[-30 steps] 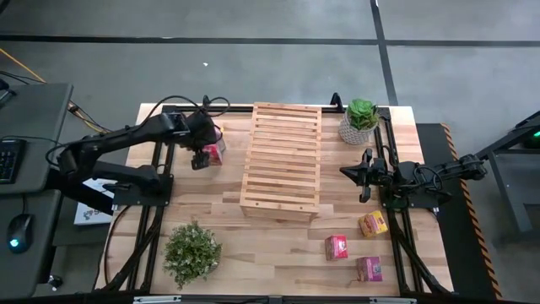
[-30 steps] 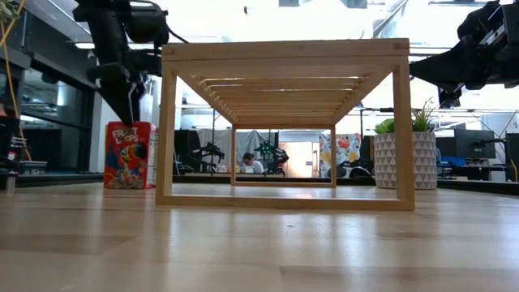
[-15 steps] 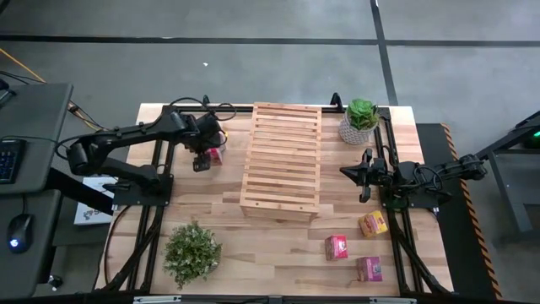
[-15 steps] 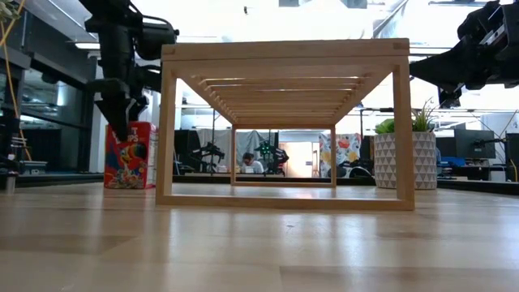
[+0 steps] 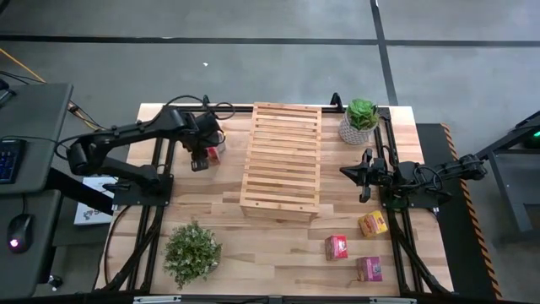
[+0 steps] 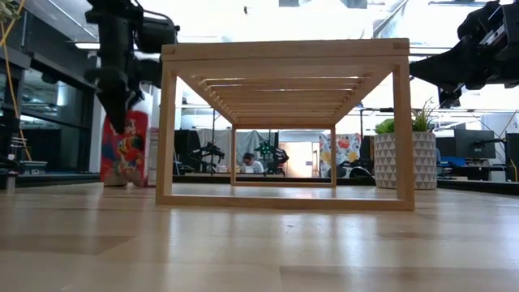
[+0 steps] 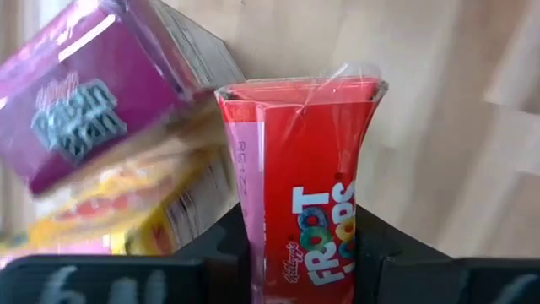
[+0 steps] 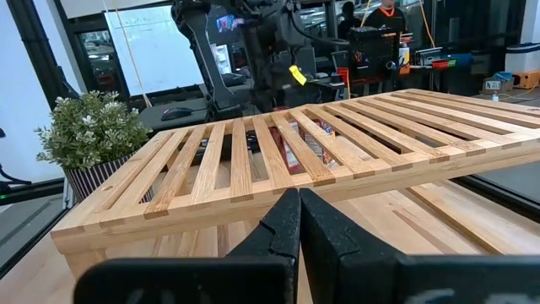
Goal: Stack cereal on shelf
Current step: Put the top red cereal box on the shelf
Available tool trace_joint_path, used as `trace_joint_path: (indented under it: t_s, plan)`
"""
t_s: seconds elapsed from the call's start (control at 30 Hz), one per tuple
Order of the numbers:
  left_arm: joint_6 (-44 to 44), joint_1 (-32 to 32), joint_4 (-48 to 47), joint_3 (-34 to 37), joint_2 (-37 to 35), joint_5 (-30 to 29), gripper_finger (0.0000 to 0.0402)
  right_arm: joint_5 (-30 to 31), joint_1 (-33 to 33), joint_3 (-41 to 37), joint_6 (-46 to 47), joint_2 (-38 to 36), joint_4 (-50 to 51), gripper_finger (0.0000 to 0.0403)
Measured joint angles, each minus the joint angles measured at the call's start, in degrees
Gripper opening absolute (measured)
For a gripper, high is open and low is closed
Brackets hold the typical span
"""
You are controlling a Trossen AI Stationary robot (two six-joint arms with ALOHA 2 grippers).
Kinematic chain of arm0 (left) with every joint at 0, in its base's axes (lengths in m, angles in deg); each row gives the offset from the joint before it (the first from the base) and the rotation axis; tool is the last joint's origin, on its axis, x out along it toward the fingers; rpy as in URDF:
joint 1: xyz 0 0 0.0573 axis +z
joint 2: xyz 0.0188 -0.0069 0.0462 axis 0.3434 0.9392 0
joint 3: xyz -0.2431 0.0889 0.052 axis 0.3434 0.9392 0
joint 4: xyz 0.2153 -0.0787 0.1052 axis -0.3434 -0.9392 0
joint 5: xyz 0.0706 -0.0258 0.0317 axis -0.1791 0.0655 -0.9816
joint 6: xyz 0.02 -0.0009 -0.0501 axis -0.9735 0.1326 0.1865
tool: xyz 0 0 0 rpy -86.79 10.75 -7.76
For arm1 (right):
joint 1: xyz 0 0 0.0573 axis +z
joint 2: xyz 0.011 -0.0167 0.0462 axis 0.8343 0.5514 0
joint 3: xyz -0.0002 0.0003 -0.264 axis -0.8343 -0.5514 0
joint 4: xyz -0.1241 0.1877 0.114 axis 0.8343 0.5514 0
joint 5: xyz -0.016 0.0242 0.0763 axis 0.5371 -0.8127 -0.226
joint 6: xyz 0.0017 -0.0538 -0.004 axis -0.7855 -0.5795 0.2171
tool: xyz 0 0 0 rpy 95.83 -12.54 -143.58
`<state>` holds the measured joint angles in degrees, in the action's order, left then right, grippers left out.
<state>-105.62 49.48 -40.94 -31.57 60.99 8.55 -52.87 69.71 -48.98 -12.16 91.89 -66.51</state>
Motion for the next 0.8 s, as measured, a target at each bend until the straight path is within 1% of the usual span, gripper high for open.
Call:
trace_joint_path:
  t_s: [0.1,0.2,0.33,0.4,0.53,0.57,0.6,0.63,0.7,0.8]
  plan:
    - [2.88,-1.02,-6.17,-5.17,0.0,2.46,0.0115,0.0,0.0,-0.01,0.0,-0.01,-0.01,0.0]
    - [5.8,-2.84,-11.34,-11.95,-0.04,4.51,0.0128,0.0,0.0,0.0,-0.01,0.01,-0.01,0.0]
    - [8.25,-6.68,-12.68,-22.04,-0.07,4.36,0.013,0.0,0.0,0.0,0.0,0.01,0.0,0.0]
    - [7.96,-8.94,-11.97,-27.19,0.0,1.0,0.0127,0.0,0.0,-0.01,0.01,0.0,0.01,0.0]
    - [3.9,-14.09,-9.48,-36.2,2.29,-14.44,0.0122,0.0,0.0,0.0,0.01,0.01,0.01,0.0]
    - [2.74,-14.8,-8.81,-38.29,3.46,-17.75,0.0122,0.0,0.01,0.0,0.01,0.01,0.0,0.0]
    - [1.72,-15.23,-8.06,-40.35,4.83,-19.79,0.0122,0.0,0.01,-0.02,-0.01,0.0,0.0,0.0]
    - [0.63,-15.44,-7.46,-42.62,6.56,-20.82,0.0122,0.0,0.0,0.0,-0.01,0.01,0.0,0.0]
    - [-1.62,-15.42,-7.51,-47.14,10.94,-21.03,0.0122,0.0,0.01,-0.02,-0.01,0.01,0.01,0.0]
    - [-5.7,-15.31,-8.18,-54.06,19.21,-21.37,0.0122,0.0,0.0,-0.01,0.01,0.01,0.01,0.0]
